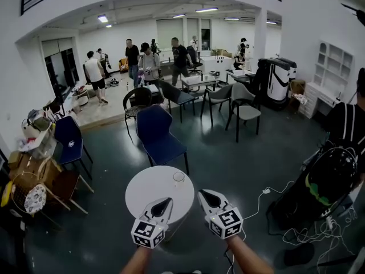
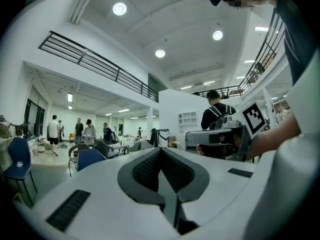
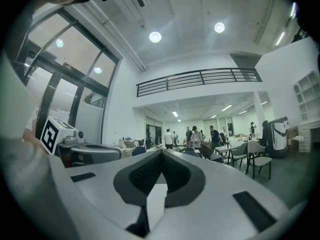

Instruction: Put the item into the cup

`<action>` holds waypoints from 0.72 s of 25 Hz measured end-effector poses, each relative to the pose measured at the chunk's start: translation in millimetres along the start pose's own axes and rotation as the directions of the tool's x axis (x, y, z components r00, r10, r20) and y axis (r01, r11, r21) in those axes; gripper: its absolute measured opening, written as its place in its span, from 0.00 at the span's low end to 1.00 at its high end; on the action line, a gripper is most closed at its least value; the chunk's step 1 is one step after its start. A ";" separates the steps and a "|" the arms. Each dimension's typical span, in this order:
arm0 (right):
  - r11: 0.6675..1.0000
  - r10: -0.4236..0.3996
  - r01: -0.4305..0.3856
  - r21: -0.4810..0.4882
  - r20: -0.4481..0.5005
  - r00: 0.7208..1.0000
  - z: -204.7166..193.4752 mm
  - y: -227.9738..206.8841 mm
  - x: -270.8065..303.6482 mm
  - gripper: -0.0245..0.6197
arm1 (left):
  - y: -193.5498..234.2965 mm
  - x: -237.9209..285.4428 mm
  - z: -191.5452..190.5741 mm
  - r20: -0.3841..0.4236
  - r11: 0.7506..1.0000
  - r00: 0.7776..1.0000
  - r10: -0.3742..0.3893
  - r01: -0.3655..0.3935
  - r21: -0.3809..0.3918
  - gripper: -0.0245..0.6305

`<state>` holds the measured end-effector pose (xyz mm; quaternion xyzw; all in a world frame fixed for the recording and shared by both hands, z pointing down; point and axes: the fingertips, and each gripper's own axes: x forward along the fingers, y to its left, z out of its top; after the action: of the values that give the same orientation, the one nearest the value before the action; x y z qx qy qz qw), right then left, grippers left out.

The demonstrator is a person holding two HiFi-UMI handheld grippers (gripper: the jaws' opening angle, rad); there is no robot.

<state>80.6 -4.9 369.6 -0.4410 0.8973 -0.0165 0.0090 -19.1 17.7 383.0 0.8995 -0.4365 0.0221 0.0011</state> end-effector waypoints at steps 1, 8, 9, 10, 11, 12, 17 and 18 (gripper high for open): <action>1.000 -0.002 0.002 0.001 0.002 1.000 2.1 1.1 1.7 0.06 | 2.9 -1.1 3.1 0.006 1.000 1.000 0.001 -0.001 -0.005 0.06; 1.000 -0.010 0.010 0.013 0.019 1.000 11.1 18.6 10.2 0.06 | 14.3 -15.6 15.4 0.015 1.000 1.000 -0.008 0.007 0.012 0.06; 1.000 -0.012 0.012 0.013 0.019 1.000 11.8 22.8 9.6 0.06 | 14.8 -19.3 16.0 0.014 1.000 1.000 -0.008 0.008 0.013 0.06; 1.000 -0.014 0.014 0.010 0.017 1.000 11.6 26.7 8.2 0.06 | 14.5 -22.9 15.4 0.012 1.000 1.000 -0.009 0.009 0.015 0.06; 1.000 -0.018 0.018 0.008 0.017 1.000 11.0 29.8 6.4 0.06 | 13.7 -26.0 13.9 0.009 1.000 1.000 -0.010 0.010 0.020 0.06; 1.000 -0.022 0.022 0.007 0.016 1.000 10.4 32.1 4.6 0.06 | 12.9 -28.8 12.2 0.006 1.000 1.000 -0.012 0.012 0.023 0.06; 0.999 -0.033 0.033 0.013 0.006 0.999 7.8 45.2 1.3 0.06 | 14.0 -44.1 7.2 -0.003 1.000 1.000 -0.018 0.018 0.004 0.06; 0.999 -0.035 0.035 0.013 0.003 0.999 7.3 48.0 1.1 0.06 | 15.1 -47.1 7.3 -0.001 1.000 1.000 -0.018 0.018 -0.003 0.06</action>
<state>42.1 23.4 360.5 -0.4565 0.8893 -0.0215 0.0131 -59.8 45.1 373.6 0.9034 -0.4283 0.0218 0.0029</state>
